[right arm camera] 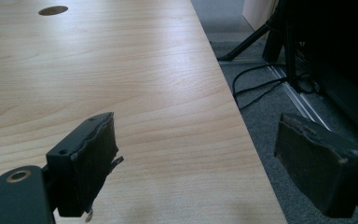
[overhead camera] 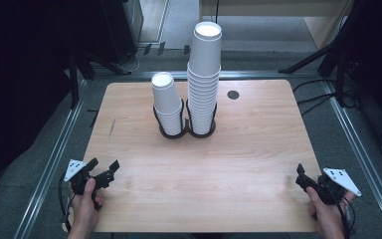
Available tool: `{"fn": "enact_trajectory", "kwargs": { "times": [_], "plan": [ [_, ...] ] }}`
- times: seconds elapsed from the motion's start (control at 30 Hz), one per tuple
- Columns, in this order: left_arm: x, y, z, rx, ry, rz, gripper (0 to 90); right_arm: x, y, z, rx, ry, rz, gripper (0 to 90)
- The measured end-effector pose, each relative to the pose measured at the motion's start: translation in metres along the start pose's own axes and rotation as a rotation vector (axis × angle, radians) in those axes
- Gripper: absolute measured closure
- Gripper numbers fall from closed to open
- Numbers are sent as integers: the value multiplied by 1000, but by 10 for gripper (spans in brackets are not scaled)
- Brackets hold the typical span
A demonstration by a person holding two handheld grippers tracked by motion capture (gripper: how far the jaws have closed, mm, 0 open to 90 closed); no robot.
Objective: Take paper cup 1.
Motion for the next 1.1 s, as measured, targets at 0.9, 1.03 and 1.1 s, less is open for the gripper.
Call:
{"fn": "enact_trajectory", "kwargs": {
  "times": [0.9,1.03,1.1],
  "plan": [
    [0,-1,0,3,6,8,79,-3,-1,3,-44,11,22,93],
    [0,-3,1,5,12,23,79,-11,-5,5,-42,6,22,58],
    [0,-2,1,4,12,21,79,-16,-8,9,-39,27,29,58]
  ]
}}
Point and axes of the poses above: each handheld gripper's, and its own axes: z roughly backward along the jaws, x roughly out of its underside, y roughly to its right, the point moved 1 cm from there along -z, roughly forward along the jaws, and after that the axes turned 15 degrees about x, right-handed, at the moved point
